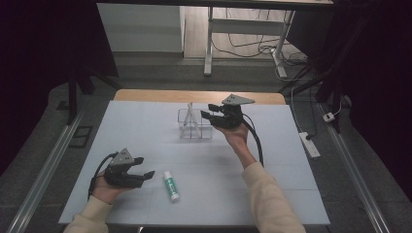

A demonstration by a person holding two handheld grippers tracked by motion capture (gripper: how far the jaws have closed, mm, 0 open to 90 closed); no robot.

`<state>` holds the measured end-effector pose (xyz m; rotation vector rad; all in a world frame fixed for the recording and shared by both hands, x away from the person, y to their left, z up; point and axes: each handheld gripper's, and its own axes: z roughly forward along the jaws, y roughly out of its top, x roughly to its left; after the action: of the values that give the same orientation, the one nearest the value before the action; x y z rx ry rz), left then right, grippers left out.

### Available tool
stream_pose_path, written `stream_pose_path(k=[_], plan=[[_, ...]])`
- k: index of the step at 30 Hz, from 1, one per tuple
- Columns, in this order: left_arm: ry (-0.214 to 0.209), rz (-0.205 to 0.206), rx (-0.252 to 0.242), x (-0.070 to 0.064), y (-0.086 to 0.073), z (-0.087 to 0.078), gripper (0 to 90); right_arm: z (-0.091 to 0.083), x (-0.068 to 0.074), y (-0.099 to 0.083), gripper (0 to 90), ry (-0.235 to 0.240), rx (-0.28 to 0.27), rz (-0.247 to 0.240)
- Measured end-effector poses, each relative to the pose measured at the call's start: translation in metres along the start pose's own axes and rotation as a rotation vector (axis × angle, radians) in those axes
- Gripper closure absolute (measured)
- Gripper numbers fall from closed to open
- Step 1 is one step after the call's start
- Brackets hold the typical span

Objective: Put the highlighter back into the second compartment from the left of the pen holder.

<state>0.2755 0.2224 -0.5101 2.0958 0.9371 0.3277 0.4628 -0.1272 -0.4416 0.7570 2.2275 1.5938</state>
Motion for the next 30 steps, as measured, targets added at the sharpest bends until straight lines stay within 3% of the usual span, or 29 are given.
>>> stream_pose_path(k=[17,30], plan=[[0.000,0.000,-0.001,-0.001,0.000,0.000,29.7,-0.065,0.004,-0.038,48.0,0.012,0.104,-0.005],[0.002,-0.001,-0.004,0.001,0.001,-0.001,29.8,-0.115,0.005,-0.068,44.8,-0.016,0.190,-0.001]])
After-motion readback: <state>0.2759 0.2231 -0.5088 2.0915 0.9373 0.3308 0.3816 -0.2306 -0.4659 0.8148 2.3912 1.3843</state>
